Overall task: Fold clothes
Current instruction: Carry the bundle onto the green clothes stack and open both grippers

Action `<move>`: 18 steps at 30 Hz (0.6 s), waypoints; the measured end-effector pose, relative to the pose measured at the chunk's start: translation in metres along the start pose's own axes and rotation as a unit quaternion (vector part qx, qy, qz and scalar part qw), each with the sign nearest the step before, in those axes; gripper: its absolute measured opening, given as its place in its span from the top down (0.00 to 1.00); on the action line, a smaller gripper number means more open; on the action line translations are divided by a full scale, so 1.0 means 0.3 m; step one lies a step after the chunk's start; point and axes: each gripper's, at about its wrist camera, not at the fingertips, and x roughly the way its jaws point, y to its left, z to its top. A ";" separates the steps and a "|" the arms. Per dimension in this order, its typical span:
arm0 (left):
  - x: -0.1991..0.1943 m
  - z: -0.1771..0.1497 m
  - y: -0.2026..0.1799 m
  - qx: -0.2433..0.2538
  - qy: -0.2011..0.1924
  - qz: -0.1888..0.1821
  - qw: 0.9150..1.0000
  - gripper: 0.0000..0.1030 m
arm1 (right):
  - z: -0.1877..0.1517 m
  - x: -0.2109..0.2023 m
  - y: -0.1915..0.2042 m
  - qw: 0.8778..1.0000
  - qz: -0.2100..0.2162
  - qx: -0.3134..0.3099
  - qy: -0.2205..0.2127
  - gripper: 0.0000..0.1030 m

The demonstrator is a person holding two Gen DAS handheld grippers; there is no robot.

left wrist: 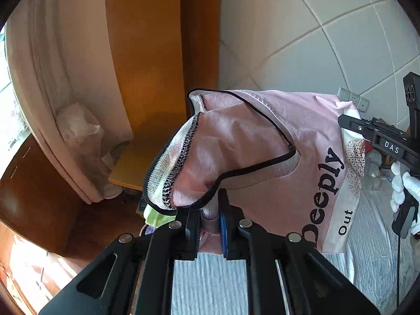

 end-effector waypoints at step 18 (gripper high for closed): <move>0.220 -0.100 0.058 -0.007 0.047 -0.021 0.999 0.38 | -0.154 0.260 0.062 0.994 -0.069 0.027 0.084 0.16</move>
